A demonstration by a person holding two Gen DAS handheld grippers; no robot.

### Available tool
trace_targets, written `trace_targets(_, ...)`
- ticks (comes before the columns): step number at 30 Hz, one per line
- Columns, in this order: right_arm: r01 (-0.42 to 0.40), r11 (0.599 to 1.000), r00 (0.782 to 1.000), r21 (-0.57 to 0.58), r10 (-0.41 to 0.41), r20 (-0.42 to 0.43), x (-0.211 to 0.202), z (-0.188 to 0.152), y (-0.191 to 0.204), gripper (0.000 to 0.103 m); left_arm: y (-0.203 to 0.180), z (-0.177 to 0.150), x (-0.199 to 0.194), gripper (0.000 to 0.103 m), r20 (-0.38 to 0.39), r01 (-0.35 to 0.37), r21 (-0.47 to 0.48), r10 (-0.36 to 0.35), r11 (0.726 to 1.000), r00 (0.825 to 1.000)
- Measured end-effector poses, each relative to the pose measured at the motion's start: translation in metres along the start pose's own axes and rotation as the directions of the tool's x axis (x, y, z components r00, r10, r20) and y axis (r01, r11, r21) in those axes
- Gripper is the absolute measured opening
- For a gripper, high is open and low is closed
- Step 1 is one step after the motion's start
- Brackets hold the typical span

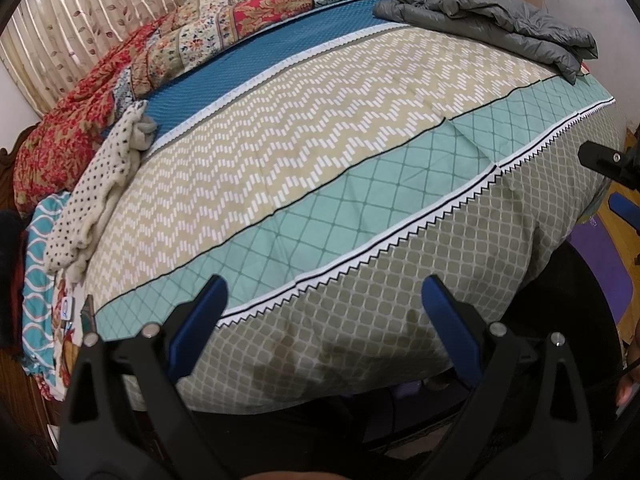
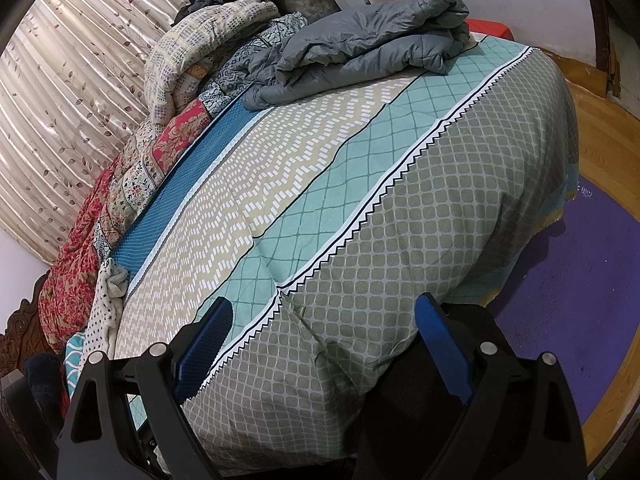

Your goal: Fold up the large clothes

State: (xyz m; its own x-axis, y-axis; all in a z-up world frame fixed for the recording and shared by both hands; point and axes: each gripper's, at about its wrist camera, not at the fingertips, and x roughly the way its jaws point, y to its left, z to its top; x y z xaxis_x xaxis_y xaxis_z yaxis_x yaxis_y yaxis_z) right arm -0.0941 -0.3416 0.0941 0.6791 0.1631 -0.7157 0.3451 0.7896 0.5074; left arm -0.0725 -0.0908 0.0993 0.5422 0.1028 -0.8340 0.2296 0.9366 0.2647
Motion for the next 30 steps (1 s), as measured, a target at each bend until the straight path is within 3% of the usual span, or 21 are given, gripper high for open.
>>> trace_targets(30,0.000,1.000,1.000,0.000,0.000,-0.001,0.0002,0.0011,0.0001,0.035,0.0002,0.0011,0.0002,0.094,-0.002,0.002,0.002,-0.002,1.000,1.000)
